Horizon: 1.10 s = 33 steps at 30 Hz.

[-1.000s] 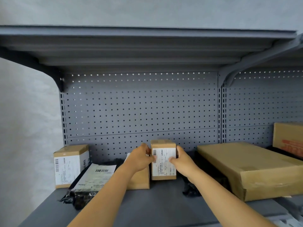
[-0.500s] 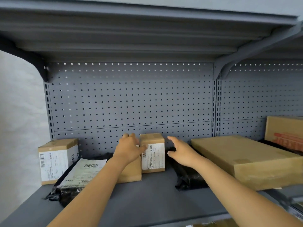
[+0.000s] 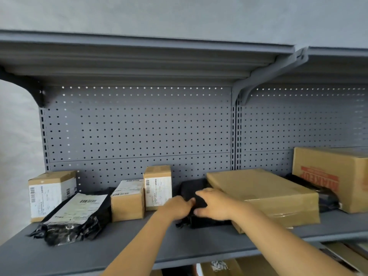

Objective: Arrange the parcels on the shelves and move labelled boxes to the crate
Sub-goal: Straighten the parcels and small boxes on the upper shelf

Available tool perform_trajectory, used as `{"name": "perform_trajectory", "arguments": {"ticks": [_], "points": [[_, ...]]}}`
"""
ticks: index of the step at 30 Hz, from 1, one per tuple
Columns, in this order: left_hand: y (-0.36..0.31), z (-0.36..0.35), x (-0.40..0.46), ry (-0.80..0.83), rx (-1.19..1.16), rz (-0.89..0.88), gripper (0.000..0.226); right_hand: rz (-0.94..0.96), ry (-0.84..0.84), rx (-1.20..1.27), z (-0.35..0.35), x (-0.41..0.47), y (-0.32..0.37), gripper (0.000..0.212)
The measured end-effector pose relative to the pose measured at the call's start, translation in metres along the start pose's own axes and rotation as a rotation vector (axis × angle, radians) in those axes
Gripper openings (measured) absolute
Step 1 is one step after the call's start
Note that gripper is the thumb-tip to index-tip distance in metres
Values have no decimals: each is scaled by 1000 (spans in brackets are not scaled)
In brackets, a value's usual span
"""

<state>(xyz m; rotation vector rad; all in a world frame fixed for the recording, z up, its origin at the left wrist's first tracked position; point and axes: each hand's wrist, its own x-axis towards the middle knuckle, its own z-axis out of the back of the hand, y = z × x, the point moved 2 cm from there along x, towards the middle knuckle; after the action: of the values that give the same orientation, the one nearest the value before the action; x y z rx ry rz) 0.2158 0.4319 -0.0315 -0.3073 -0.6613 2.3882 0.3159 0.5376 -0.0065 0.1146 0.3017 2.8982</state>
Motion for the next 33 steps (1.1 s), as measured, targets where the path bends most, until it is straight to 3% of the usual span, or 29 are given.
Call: {"name": "perform_trajectory", "arguments": {"ticks": [4,6,9,12,19,24,29,33], "points": [[-8,-11,0,-19,-125,87,48,40,27,-148,-21,-17,5,91],[-7,-13,1,-15,-254,146,41,34,-36,-165,-29,-18,5,91],[-4,-15,-1,13,-625,262,27,30,-83,-164,-38,-19,6,89],[-3,-11,-10,14,-774,320,8,39,-136,-151,-43,-20,7,82],[-7,1,-27,-109,-977,260,7,73,-265,-65,-40,-27,8,76],[-30,24,-43,-122,-1020,117,8,5,-495,16,-30,-32,15,81],[-47,54,-57,-199,-1003,-34,11,-83,-757,311,-8,-42,15,51],[-31,68,-61,-245,-916,76,21,-143,-849,970,11,-48,4,38]]}}
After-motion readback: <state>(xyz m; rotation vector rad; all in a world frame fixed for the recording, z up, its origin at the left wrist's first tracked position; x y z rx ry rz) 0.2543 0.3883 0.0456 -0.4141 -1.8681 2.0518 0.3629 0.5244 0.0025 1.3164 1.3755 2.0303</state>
